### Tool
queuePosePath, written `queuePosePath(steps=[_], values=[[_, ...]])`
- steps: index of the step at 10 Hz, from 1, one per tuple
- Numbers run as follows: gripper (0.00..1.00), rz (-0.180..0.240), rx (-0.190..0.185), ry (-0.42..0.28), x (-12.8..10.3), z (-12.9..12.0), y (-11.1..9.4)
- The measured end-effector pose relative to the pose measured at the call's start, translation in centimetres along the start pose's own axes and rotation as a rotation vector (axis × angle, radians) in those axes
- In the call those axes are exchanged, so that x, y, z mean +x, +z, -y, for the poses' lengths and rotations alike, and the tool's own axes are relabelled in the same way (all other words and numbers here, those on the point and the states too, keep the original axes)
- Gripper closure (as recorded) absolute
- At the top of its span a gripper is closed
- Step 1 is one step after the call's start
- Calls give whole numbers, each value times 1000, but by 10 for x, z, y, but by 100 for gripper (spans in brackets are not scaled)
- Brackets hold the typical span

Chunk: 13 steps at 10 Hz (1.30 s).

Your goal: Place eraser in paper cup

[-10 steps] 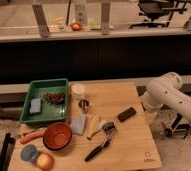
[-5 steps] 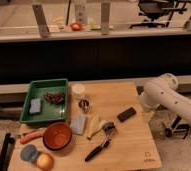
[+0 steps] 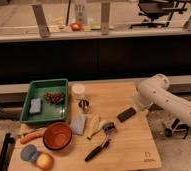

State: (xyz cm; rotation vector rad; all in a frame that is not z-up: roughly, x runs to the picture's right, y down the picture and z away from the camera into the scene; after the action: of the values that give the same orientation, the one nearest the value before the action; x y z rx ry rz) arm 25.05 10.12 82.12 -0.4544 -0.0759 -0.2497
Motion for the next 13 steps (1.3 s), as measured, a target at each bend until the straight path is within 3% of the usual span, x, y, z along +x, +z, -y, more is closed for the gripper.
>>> queuePosePath(steps=[13], values=[[20,-3,-48,-42,9,10,55]])
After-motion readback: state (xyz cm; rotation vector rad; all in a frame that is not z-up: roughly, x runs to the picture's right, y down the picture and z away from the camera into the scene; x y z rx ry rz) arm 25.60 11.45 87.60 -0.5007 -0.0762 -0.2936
